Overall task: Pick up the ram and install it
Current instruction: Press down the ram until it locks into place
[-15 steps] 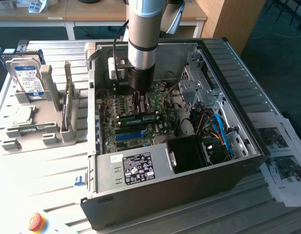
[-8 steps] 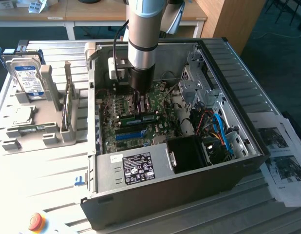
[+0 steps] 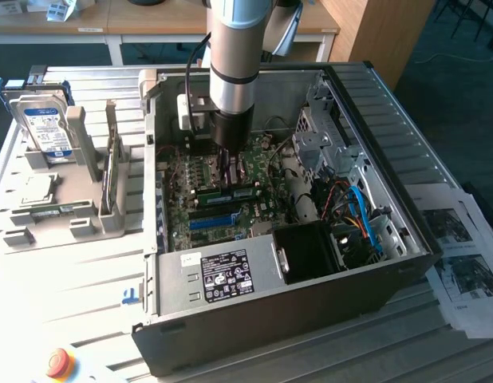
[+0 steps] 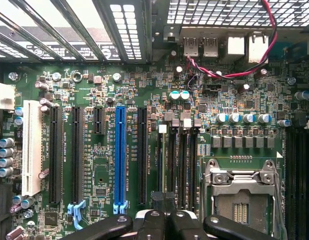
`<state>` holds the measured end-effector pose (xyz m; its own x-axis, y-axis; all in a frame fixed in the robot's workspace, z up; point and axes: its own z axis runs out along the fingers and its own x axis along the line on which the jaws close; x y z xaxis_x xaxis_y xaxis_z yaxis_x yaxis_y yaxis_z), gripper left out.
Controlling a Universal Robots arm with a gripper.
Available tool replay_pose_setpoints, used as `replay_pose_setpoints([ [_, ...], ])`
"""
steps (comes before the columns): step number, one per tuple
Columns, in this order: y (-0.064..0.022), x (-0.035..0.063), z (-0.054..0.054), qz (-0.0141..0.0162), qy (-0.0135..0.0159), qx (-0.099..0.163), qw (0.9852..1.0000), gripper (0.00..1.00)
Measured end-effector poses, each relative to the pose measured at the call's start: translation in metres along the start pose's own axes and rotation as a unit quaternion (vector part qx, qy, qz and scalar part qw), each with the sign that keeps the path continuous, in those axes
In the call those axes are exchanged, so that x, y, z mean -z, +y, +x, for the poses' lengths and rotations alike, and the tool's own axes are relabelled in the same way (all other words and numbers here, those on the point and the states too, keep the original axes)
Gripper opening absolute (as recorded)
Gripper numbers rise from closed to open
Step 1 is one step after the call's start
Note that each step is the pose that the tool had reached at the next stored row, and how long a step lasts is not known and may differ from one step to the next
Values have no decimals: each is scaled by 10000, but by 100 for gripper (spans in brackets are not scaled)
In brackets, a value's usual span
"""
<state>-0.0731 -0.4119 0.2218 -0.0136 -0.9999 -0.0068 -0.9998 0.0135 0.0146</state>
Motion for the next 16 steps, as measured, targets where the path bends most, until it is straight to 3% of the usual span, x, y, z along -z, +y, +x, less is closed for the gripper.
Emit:
replay_pose_setpoints([
  [16,2,132,0,-1,2,0,10000,10],
])
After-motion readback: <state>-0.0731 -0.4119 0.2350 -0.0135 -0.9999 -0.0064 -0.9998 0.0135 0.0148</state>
